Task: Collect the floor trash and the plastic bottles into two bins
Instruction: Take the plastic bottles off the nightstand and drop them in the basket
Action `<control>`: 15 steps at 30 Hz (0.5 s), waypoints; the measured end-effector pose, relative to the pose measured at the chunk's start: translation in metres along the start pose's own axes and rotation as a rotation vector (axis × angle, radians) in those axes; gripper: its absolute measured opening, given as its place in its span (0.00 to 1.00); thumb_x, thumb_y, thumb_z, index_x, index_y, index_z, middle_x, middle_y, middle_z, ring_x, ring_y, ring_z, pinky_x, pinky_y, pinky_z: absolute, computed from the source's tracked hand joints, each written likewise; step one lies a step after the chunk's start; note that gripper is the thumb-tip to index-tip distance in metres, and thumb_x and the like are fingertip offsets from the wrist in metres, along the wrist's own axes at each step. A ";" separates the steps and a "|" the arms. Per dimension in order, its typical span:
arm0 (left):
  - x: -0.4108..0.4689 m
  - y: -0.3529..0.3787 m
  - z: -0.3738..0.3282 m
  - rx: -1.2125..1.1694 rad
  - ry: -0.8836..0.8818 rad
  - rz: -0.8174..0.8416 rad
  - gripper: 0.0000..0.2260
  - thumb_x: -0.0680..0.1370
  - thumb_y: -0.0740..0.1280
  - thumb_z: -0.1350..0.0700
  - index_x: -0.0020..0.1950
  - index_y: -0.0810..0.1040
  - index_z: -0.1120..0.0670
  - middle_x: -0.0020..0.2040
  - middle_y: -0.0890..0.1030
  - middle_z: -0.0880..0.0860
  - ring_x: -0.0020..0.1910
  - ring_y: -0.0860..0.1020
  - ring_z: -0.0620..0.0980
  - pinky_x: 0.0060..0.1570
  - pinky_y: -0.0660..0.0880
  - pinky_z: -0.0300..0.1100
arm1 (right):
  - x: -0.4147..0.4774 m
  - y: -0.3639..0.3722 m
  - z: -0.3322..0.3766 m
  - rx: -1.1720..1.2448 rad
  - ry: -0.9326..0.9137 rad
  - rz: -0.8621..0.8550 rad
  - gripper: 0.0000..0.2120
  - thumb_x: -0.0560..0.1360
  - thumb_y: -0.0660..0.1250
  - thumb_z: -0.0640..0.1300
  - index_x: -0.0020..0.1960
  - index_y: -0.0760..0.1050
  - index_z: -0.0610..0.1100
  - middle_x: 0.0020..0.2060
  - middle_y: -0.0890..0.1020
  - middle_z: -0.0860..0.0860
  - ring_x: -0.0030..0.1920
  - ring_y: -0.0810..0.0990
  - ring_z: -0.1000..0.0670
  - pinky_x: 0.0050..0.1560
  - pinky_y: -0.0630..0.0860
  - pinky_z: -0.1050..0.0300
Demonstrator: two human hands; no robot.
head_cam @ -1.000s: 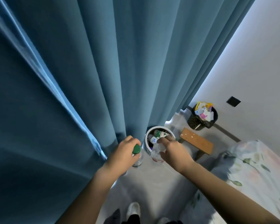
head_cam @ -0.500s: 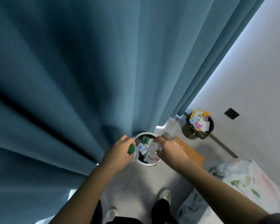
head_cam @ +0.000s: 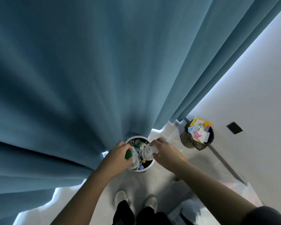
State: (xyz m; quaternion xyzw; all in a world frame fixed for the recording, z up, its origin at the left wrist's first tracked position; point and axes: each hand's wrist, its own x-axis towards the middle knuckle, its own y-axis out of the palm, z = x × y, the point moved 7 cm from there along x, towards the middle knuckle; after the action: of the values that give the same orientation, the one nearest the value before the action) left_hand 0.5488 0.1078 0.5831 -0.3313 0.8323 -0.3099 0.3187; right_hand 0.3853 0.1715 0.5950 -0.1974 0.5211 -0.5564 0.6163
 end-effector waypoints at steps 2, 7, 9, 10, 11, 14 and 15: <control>0.011 0.002 0.001 0.001 0.000 0.003 0.11 0.73 0.66 0.56 0.55 0.76 0.52 0.53 0.73 0.49 0.51 0.76 0.51 0.51 0.73 0.43 | 0.006 0.001 -0.007 0.022 -0.002 0.001 0.18 0.76 0.63 0.44 0.65 0.72 0.49 0.60 0.73 0.50 0.49 0.80 0.45 0.52 0.77 0.49; 0.028 0.014 0.004 0.021 -0.043 0.029 0.12 0.74 0.67 0.56 0.56 0.76 0.54 0.55 0.72 0.50 0.53 0.75 0.51 0.52 0.71 0.40 | 0.021 0.003 -0.027 0.029 -0.017 0.039 0.17 0.75 0.65 0.44 0.64 0.73 0.47 0.60 0.72 0.50 0.51 0.80 0.46 0.53 0.76 0.54; 0.035 0.028 0.008 0.023 -0.083 0.040 0.12 0.74 0.68 0.56 0.57 0.75 0.54 0.56 0.71 0.49 0.53 0.75 0.50 0.51 0.71 0.39 | 0.032 0.007 -0.038 0.005 -0.039 0.075 0.17 0.75 0.65 0.43 0.64 0.73 0.47 0.60 0.72 0.50 0.54 0.79 0.46 0.53 0.74 0.55; 0.036 0.036 0.012 0.023 -0.111 0.041 0.12 0.74 0.68 0.56 0.57 0.75 0.53 0.57 0.71 0.49 0.53 0.75 0.50 0.50 0.70 0.38 | 0.038 0.010 -0.044 -0.008 -0.054 0.098 0.17 0.75 0.66 0.42 0.63 0.73 0.47 0.60 0.71 0.50 0.55 0.78 0.45 0.53 0.73 0.57; 0.038 0.045 0.015 0.016 -0.145 0.035 0.12 0.74 0.68 0.56 0.57 0.75 0.52 0.57 0.71 0.48 0.53 0.75 0.49 0.48 0.70 0.38 | 0.045 0.014 -0.051 -0.030 -0.075 0.129 0.17 0.75 0.65 0.42 0.63 0.73 0.47 0.61 0.71 0.50 0.56 0.77 0.45 0.51 0.72 0.58; 0.043 0.078 0.028 0.008 -0.231 0.008 0.12 0.74 0.68 0.57 0.58 0.74 0.52 0.58 0.70 0.46 0.53 0.75 0.48 0.46 0.67 0.36 | 0.066 0.031 -0.071 -0.130 -0.147 0.221 0.18 0.76 0.63 0.41 0.66 0.71 0.47 0.65 0.69 0.51 0.57 0.77 0.45 0.51 0.69 0.59; 0.046 0.090 0.034 0.008 -0.258 0.009 0.12 0.74 0.68 0.57 0.57 0.74 0.52 0.58 0.69 0.47 0.53 0.76 0.49 0.46 0.68 0.37 | 0.075 0.039 -0.078 -0.158 -0.156 0.247 0.18 0.77 0.62 0.41 0.67 0.70 0.46 0.65 0.68 0.51 0.58 0.77 0.45 0.53 0.70 0.57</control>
State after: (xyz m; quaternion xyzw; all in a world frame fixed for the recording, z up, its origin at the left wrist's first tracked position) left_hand 0.5154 0.1164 0.4825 -0.3633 0.7846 -0.2665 0.4259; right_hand 0.3244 0.1429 0.5020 -0.2223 0.5341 -0.4168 0.7011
